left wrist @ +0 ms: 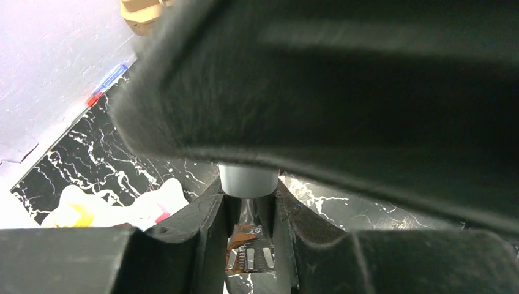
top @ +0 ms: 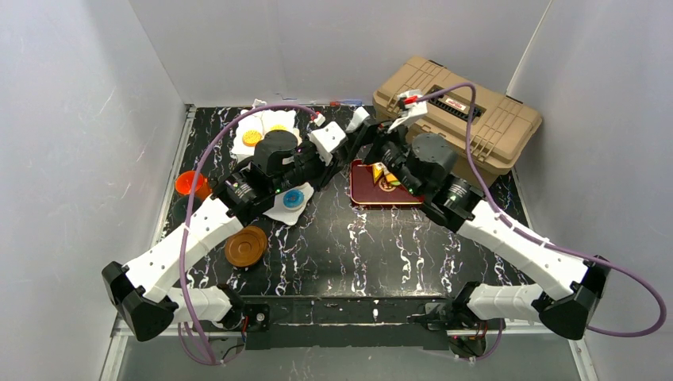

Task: Serve the afternoon tea
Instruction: Adjust the clamp.

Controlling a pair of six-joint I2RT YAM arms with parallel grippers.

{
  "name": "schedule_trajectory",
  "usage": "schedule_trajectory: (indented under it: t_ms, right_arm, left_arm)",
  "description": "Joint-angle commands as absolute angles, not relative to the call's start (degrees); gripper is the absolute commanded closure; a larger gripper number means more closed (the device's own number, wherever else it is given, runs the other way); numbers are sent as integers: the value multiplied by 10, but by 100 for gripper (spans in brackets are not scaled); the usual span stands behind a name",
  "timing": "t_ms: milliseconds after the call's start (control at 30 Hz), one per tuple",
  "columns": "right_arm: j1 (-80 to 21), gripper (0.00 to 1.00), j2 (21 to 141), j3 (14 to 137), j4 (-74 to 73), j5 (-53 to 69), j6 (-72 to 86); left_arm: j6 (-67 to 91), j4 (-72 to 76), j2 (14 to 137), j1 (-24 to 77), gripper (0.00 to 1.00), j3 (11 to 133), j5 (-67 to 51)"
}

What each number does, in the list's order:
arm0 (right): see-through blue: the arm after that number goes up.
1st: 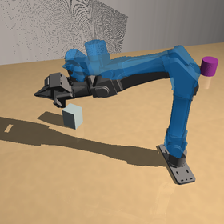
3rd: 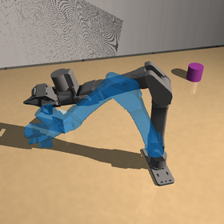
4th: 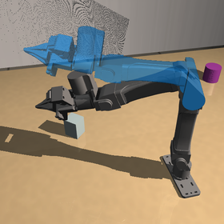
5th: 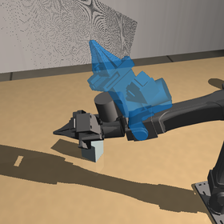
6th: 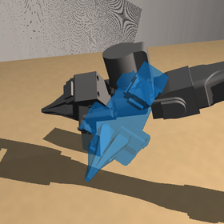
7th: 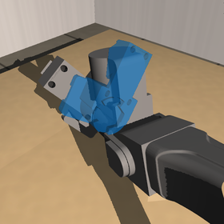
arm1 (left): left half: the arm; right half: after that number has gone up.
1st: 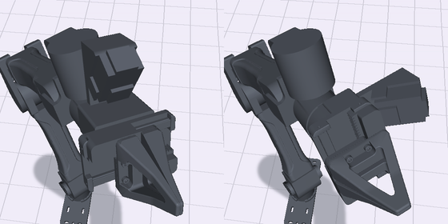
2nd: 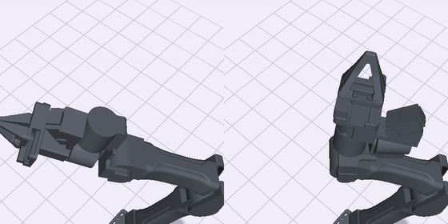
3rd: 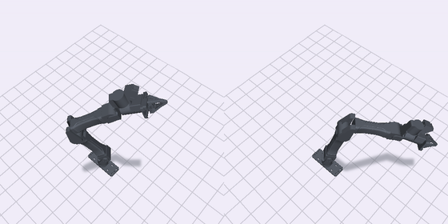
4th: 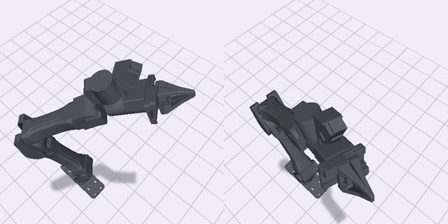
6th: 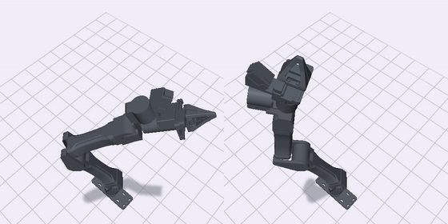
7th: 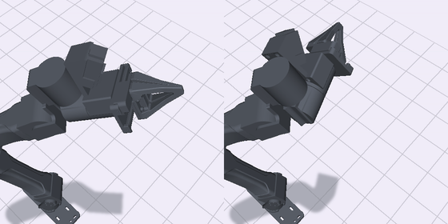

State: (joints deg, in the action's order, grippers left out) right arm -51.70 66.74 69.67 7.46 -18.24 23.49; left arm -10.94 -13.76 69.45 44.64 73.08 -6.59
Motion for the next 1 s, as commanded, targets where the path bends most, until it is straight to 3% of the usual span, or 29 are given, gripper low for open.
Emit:
schedule_trajectory:
  t_ms: [0,67,200,433,533,600,667,800,967]
  right_arm:
    - [-515,2,679,708,56,-158,253]
    - [-515,5,679,702,59,-162,255]
    - [-515,23,689,705,61,-150,255]
    - [-513,28,703,713,41,-133,270]
    - [-510,41,707,714,41,-122,272]
    - [-503,51,706,712,45,-120,272]
    - [-489,55,704,711,51,-120,269]
    - [-463,57,697,711,49,-120,258]
    - [-434,54,694,696,50,-131,220]
  left_arm:
    - [-119,-127,687,447,100,752,-54]
    - [-123,-125,684,448,100,750,-52]
    - [-132,-126,684,447,100,750,-53]
    - [-151,-119,692,447,100,759,-47]
    - [-152,-122,696,447,100,762,-49]
    - [-151,-132,700,447,88,768,-59]
    - [-146,-144,701,447,65,775,-74]
    - [-138,-157,697,447,31,779,-85]
    - [-133,-183,688,447,3,792,-78]
